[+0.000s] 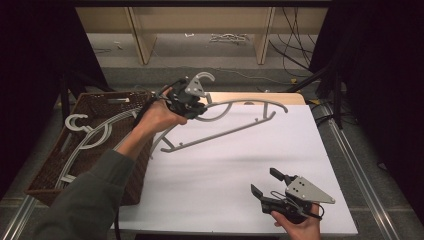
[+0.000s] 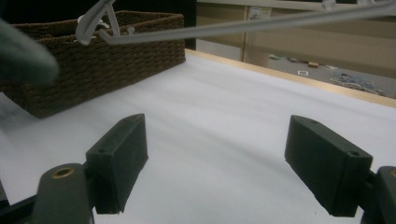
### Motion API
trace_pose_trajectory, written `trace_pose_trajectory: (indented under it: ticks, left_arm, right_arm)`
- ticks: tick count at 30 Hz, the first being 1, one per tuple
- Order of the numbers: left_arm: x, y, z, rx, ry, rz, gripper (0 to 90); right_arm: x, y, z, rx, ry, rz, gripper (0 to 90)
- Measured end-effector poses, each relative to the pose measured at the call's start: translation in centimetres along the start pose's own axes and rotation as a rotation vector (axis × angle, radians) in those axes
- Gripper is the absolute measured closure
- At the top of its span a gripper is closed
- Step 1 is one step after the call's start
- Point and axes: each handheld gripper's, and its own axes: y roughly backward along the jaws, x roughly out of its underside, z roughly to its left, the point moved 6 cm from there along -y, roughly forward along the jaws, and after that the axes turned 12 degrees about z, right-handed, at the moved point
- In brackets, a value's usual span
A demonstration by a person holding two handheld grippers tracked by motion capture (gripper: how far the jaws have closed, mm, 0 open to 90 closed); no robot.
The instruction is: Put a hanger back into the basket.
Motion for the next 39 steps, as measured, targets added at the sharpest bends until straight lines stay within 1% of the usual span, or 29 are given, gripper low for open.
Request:
trace_pose_trajectory:
  ticks: [3,6,7,8,10,12,13,15,16,17,18,20,21,25,26,27,30,33,35,37,38,39]
  left_arm:
    - [0.5,1.2,1.5,-0.015,0.030,-0.004,82.2]
    - [1.1,2.4,3.0,-0.034,0.050,-0.010,82.2]
    - [1.3,2.8,3.3,-0.038,0.059,-0.011,82.2]
    - [1.6,3.2,3.7,-0.046,0.059,-0.012,82.2]
    - [2.2,3.8,4.2,-0.049,0.082,-0.010,82.2]
    - [3.0,4.4,4.8,-0.059,0.085,-0.008,82.2]
    - [3.4,4.5,5.0,-0.065,0.094,-0.006,82.2]
    - [4.2,4.8,5.3,-0.056,0.114,-0.007,82.2]
    - [4.7,4.8,5.3,-0.031,0.121,-0.004,82.2]
    - [5.1,5.0,5.8,-0.063,0.125,-0.004,82.2]
    - [5.5,5.1,6.1,-0.074,0.136,-0.005,82.2]
    - [6.4,5.5,6.4,-0.075,0.147,-0.007,82.2]
    - [6.8,5.7,6.7,-0.092,0.152,-0.005,82.2]
    - [8.2,6.4,7.4,-0.108,0.184,-0.008,82.2]
    - [8.5,6.5,7.6,-0.111,0.184,-0.004,82.2]
    - [8.8,6.6,7.7,-0.116,0.193,-0.004,82.2]
    - [9.7,7.0,8.2,-0.129,0.199,0.002,82.2]
    - [10.7,7.1,8.9,-0.137,0.226,0.012,82.2]
    - [11.3,6.9,9.1,-0.140,0.242,0.005,82.2]
    - [11.9,6.8,9.4,-0.152,0.254,0.009,82.2]
    - [12.3,6.9,9.6,-0.150,0.257,0.022,82.2]
    - [12.6,6.8,9.7,-0.152,0.264,0.017,82.2]
  right_arm:
    - [0.0,0.0,0.0,0.001,0.000,0.001,22.2]
    - [0.0,-0.1,0.0,-0.001,0.003,0.005,22.1]
    - [0.0,-0.2,0.1,-0.015,-0.004,-0.009,22.1]
    - [0.0,-0.2,0.1,-0.014,-0.006,-0.010,22.1]
    - [0.0,-0.1,0.0,0.001,0.002,0.002,22.2]
    - [0.1,-0.1,0.0,-0.010,-0.002,-0.002,22.1]
    - [0.1,-0.1,0.0,-0.008,-0.002,-0.002,22.1]
    - [0.0,-0.1,0.0,-0.004,0.001,0.000,22.1]
    - [0.1,-0.1,0.0,-0.002,0.001,0.004,22.1]
    - [0.1,-0.1,0.0,-0.002,0.000,0.011,22.1]
    - [0.1,-0.1,0.0,-0.001,0.000,0.011,22.1]
    - [0.1,-0.1,0.0,0.000,0.001,0.013,22.1]
    - [0.2,-0.1,0.0,0.000,0.001,0.014,22.1]
    - [0.2,-0.2,0.0,0.001,0.001,0.010,22.1]
    - [0.2,-0.2,0.0,-0.001,-0.001,0.009,22.1]
    - [0.2,-0.3,0.1,-0.010,-0.006,0.008,22.1]
    - [0.2,-0.2,0.0,-0.008,-0.002,0.014,22.1]
    - [0.2,-0.2,0.0,-0.003,0.001,0.014,22.1]
    - [0.2,-0.2,0.0,0.000,0.002,0.017,22.1]
    - [0.2,-0.2,0.0,0.000,0.001,0.014,22.1]
    - [0.2,-0.2,0.0,-0.006,-0.001,0.014,22.1]
    - [0.2,-0.3,0.0,-0.008,-0.003,0.015,22.1]
